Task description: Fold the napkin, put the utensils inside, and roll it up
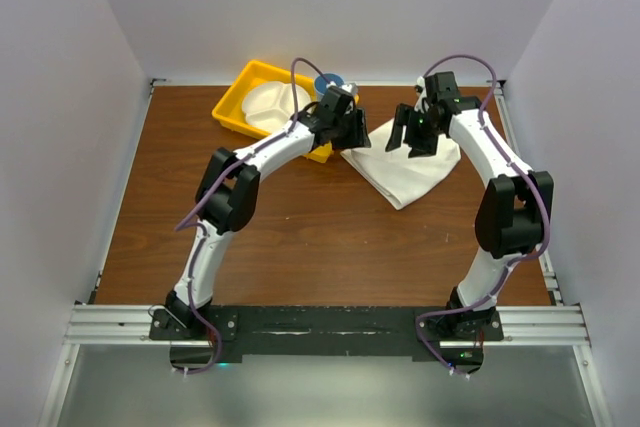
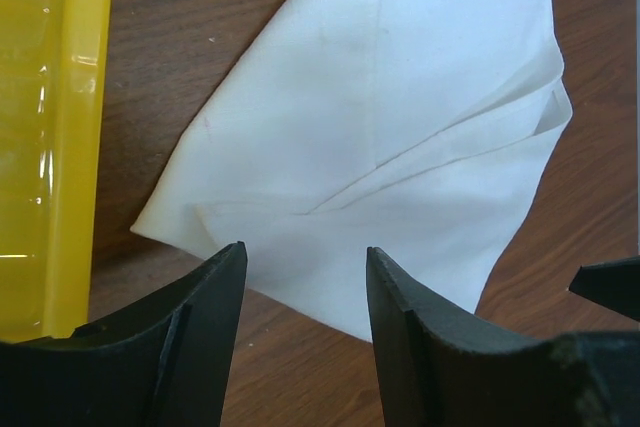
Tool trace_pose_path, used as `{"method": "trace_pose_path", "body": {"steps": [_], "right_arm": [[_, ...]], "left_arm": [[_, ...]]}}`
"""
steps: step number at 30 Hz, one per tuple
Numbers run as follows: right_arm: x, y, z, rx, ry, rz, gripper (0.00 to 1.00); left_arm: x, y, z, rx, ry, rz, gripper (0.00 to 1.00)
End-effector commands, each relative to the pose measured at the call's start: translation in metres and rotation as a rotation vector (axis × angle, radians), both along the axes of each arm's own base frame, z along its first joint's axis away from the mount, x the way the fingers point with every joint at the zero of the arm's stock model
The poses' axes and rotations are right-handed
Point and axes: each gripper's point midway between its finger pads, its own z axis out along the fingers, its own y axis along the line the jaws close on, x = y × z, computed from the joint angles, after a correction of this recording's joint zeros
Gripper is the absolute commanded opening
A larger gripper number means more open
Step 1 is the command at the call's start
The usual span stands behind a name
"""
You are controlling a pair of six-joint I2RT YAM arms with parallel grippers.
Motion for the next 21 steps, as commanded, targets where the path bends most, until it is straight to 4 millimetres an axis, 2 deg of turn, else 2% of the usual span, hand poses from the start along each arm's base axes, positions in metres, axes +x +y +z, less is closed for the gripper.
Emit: {"method": "trace_pose_path", "body": {"steps": [1, 5, 10, 13, 19, 21], "right_arm": [[-0.010, -0.002, 0.022, -0.002, -0.048, 0.013, 0.69], [-0.014, -0.002, 0.021, 0.003, -0.045, 0.016, 0.69], [-0.016, -0.001, 0.014, 0.003, -0.031, 0.019, 0.69], [-0.015, -0.002, 0.005, -0.004, -0.015, 0.023, 0.69], [-0.002, 0.005, -0.010, 0.016, 0.016, 0.037, 0.68], [0.006, 0.010, -0.009, 0.019, 0.009, 0.063, 0.65]], "left_arm": [[-0.002, -0.007, -0.014, -0.025, 0.046, 0.033, 0.57], [-0.008, -0.013, -0.009, 0.001, 0.008, 0.014, 0.59], [-0.017, -0.010, -0.023, 0.069, 0.005, 0.002, 0.59], [-0.023, -0.006, -0.029, 0.092, 0.015, -0.004, 0.56], [-0.036, 0.003, -0.020, 0.143, -0.002, -0.049, 0.53], [-0.037, 0.006, -0.007, 0.152, -0.027, -0.072, 0.54]]}}
